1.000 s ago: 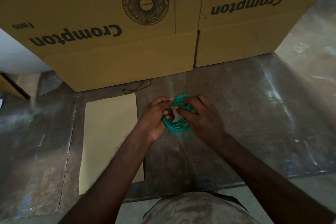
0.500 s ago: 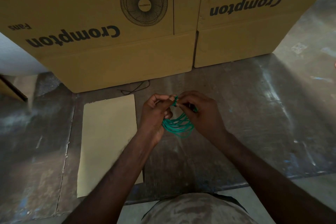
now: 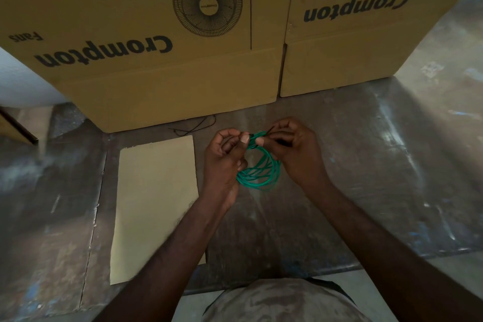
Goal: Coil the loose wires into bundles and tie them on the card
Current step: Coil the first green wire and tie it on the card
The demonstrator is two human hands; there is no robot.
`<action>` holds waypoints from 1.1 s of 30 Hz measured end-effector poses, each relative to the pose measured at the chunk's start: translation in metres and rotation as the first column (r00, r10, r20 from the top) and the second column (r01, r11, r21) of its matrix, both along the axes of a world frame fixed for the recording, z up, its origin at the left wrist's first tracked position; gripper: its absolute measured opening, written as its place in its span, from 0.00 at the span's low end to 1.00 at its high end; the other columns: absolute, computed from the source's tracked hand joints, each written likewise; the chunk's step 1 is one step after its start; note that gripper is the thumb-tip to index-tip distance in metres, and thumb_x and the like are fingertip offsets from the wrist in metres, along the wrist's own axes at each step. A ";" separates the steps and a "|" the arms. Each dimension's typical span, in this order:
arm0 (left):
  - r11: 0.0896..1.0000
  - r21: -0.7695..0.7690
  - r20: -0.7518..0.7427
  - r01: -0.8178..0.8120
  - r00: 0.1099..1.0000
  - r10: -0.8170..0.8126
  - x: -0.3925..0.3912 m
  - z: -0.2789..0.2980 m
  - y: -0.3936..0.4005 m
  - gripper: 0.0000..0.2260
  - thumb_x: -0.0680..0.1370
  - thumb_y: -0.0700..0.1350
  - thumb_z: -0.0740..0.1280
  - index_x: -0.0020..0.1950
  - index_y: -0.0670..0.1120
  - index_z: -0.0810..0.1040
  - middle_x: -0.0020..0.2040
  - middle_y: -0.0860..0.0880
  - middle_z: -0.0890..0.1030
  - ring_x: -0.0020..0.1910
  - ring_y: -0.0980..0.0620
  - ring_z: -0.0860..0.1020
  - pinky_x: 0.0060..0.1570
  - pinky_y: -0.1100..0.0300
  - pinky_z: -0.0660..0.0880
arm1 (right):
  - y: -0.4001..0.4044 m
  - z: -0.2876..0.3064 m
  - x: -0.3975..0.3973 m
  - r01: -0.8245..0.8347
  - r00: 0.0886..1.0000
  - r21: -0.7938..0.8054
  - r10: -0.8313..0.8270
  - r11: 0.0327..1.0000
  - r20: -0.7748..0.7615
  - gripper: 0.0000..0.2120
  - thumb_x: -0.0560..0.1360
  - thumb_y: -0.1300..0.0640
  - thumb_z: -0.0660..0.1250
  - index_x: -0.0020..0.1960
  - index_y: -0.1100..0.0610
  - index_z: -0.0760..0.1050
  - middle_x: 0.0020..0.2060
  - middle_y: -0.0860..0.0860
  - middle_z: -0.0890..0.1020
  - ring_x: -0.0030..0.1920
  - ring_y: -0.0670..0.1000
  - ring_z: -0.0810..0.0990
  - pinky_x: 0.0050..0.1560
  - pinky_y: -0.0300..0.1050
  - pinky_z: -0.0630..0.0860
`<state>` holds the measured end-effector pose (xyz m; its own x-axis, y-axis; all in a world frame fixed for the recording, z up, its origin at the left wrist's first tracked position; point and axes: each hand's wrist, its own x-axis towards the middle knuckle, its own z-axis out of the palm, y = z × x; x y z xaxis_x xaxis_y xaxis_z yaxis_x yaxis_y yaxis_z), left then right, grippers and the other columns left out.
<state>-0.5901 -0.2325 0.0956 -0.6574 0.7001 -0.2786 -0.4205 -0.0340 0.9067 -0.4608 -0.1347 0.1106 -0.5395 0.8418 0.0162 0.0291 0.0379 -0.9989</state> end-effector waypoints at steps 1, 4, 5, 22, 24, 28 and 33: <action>1.000 -0.004 -0.006 -0.004 1.000 0.004 0.001 0.000 0.001 0.05 0.81 0.38 0.73 0.55 0.44 0.79 0.47 0.46 0.85 0.28 0.57 0.70 0.29 0.60 0.65 | 0.000 0.001 -0.001 0.001 1.000 0.005 -0.001 1.000 -0.014 0.08 0.73 0.64 0.79 0.49 0.63 0.81 0.38 0.55 0.87 0.37 0.44 0.84 0.39 0.36 0.78; 0.999 -0.021 -0.016 -0.026 1.000 0.026 0.004 0.000 0.006 0.04 0.82 0.41 0.72 0.57 0.45 0.80 0.44 0.50 0.85 0.28 0.56 0.68 0.29 0.60 0.63 | -0.001 0.002 -0.003 0.004 0.999 -0.007 -0.004 1.000 -0.034 0.05 0.75 0.65 0.77 0.48 0.65 0.85 0.40 0.54 0.88 0.39 0.43 0.85 0.41 0.34 0.78; 0.999 -0.028 -0.024 -0.036 0.999 0.036 0.005 0.000 0.007 0.05 0.82 0.41 0.72 0.57 0.44 0.80 0.44 0.50 0.86 0.28 0.56 0.68 0.29 0.60 0.63 | -0.002 0.002 -0.004 -0.007 0.999 -0.010 0.006 1.000 -0.033 0.05 0.76 0.64 0.77 0.50 0.65 0.86 0.41 0.53 0.89 0.41 0.44 0.86 0.44 0.34 0.79; 0.962 -0.043 -0.125 -0.268 0.957 0.261 0.009 0.004 0.018 0.08 0.77 0.39 0.78 0.52 0.42 0.80 0.44 0.42 0.85 0.40 0.50 0.80 0.42 0.53 0.75 | -0.008 0.005 -0.019 -0.117 0.920 0.446 -0.072 0.887 0.385 0.12 0.82 0.60 0.68 0.63 0.57 0.85 0.53 0.54 0.89 0.49 0.51 0.87 0.52 0.53 0.83; 0.963 -0.037 -0.144 -0.268 0.955 0.260 0.009 0.004 0.018 0.08 0.77 0.39 0.78 0.52 0.43 0.81 0.47 0.39 0.86 0.43 0.48 0.81 0.45 0.51 0.75 | -0.009 0.009 -0.018 -0.077 0.930 0.461 -0.103 0.884 0.352 0.10 0.81 0.60 0.70 0.60 0.58 0.86 0.51 0.56 0.89 0.48 0.51 0.87 0.51 0.52 0.83; 0.962 -0.042 -0.198 -0.270 0.946 0.257 0.008 0.004 0.018 0.08 0.77 0.40 0.78 0.51 0.44 0.81 0.49 0.37 0.85 0.45 0.47 0.81 0.45 0.50 0.75 | -0.010 0.012 -0.018 -0.038 0.933 0.516 -0.155 0.856 0.325 0.11 0.81 0.57 0.71 0.62 0.55 0.86 0.47 0.51 0.89 0.42 0.45 0.84 0.43 0.36 0.78; 0.961 -0.040 -0.227 -0.274 0.939 0.258 0.007 0.003 0.018 0.07 0.77 0.41 0.78 0.50 0.46 0.81 0.48 0.39 0.85 0.44 0.46 0.81 0.44 0.49 0.76 | -0.013 0.014 -0.018 0.000 0.946 0.556 -0.180 0.831 0.270 0.09 0.80 0.59 0.71 0.59 0.56 0.87 0.43 0.53 0.87 0.39 0.50 0.83 0.40 0.48 0.80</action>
